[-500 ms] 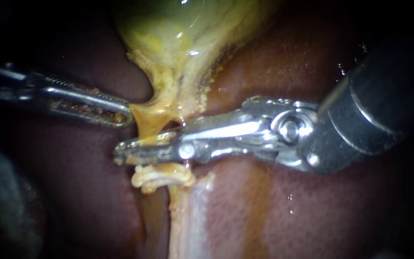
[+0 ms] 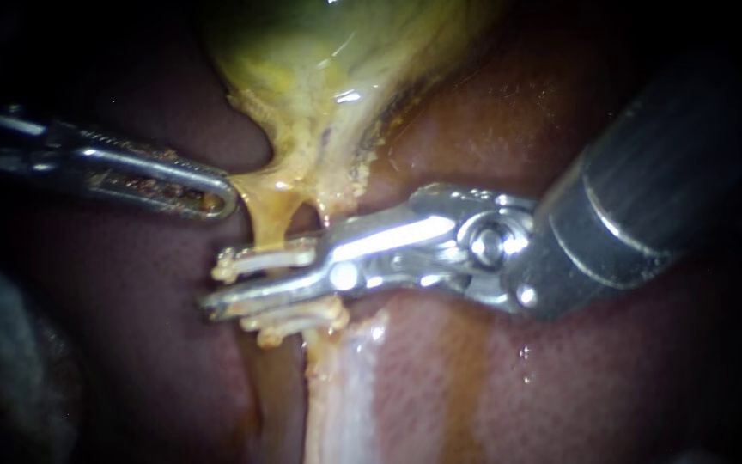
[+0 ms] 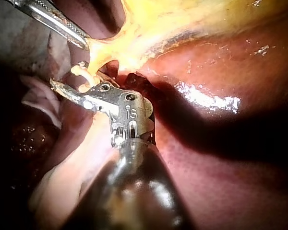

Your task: Going back third clip left tube

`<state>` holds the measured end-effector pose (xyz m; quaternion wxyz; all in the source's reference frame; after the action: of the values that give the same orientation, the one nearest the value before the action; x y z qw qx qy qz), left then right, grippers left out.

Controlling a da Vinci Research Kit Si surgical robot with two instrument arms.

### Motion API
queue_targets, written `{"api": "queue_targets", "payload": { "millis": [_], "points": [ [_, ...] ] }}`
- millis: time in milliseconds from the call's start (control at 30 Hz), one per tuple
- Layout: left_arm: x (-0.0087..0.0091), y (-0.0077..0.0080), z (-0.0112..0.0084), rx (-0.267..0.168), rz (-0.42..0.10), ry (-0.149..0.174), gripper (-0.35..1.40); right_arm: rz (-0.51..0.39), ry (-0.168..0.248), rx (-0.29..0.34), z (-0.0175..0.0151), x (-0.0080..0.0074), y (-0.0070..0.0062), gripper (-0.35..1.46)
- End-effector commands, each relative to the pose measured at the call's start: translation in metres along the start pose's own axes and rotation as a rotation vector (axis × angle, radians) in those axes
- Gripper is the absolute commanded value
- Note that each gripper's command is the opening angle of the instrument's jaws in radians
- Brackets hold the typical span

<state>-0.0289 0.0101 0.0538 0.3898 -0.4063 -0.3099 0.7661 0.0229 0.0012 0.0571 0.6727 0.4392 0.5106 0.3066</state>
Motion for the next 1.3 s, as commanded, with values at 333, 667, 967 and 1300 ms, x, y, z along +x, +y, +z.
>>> {"api": "queue_targets", "payload": {
  "millis": [333, 667, 967, 1300],
  "points": [
    [0.0000, 0.0000, 0.0000, 0.000, 0.000, 0.000, -0.35, -0.125, 0.004, -0.140, -0.0020, 0.0000, 0.0029, 0.49],
    [-0.0001, 0.0000, -0.0002, -0.001, 0.001, -0.001, -0.35, -0.366, -0.063, -0.147, -0.0054, -0.0004, 0.0014, 0.50],
    [-0.0002, 0.0000, -0.0003, -0.001, 0.001, -0.001, -0.35, -0.556, -0.084, -0.112, -0.0116, -0.0010, -0.0017, 0.50],
    [-0.0002, 0.0000, -0.0003, -0.001, 0.001, -0.001, -0.35, -0.608, -0.094, -0.083, -0.0172, -0.0028, -0.0037, 0.50]
  ]
}}
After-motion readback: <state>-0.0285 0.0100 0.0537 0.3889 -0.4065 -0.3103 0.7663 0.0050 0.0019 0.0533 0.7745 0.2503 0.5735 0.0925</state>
